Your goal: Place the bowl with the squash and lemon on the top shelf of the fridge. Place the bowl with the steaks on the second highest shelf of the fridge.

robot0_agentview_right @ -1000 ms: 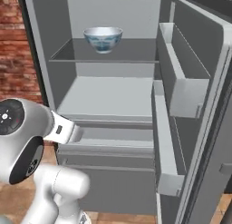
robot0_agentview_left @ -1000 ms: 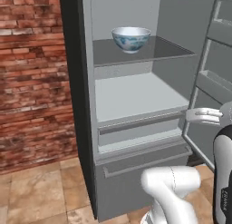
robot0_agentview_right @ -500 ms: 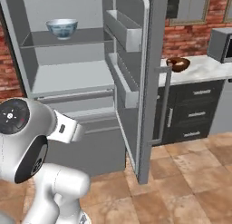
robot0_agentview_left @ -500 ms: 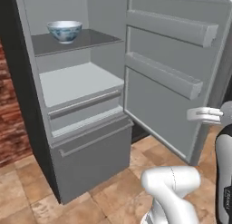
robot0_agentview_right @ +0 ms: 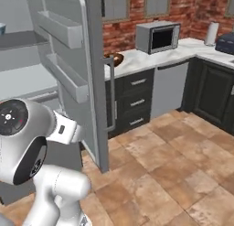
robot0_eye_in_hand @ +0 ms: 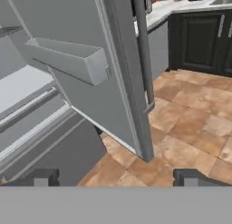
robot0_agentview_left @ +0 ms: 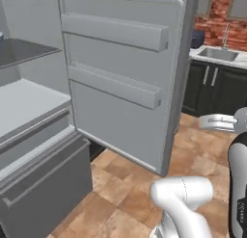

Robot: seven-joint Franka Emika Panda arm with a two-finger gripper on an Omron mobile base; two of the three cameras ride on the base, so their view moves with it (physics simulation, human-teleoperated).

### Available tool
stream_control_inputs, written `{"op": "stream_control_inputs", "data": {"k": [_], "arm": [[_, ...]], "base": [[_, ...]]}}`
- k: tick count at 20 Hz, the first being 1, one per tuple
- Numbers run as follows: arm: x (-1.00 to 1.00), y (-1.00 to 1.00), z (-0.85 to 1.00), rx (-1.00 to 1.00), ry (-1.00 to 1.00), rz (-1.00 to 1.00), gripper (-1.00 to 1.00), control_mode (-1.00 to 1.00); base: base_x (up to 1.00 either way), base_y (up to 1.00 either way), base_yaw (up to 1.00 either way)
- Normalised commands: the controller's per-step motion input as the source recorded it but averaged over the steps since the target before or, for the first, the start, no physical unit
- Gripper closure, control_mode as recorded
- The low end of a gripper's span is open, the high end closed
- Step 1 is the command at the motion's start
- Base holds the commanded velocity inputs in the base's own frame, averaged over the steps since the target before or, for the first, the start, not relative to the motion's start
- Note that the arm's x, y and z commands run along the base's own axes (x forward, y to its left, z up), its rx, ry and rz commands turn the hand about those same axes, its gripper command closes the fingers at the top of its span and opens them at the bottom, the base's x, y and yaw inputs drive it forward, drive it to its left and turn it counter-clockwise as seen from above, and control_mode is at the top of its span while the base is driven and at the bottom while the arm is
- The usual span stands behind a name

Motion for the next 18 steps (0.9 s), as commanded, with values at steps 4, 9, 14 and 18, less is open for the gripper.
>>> {"op": "stream_control_inputs", "data": {"k": [4,9,14,18], "arm": [[0.0,0.0,0.0,0.0,0.0,0.0,-1.0,1.0],[0.0,0.0,0.0,0.0,0.0,0.0,-1.0,1.0],[0.0,0.0,0.0,0.0,0.0,0.0,-1.0,1.0],[0.0,0.0,0.0,0.0,0.0,0.0,-1.0,1.0]], "base": [[0.03,-0.88,-0.7],[0.12,-0.85,-0.68],[0.68,-0.67,-0.5],[1.0,0.08,-0.18]]}}
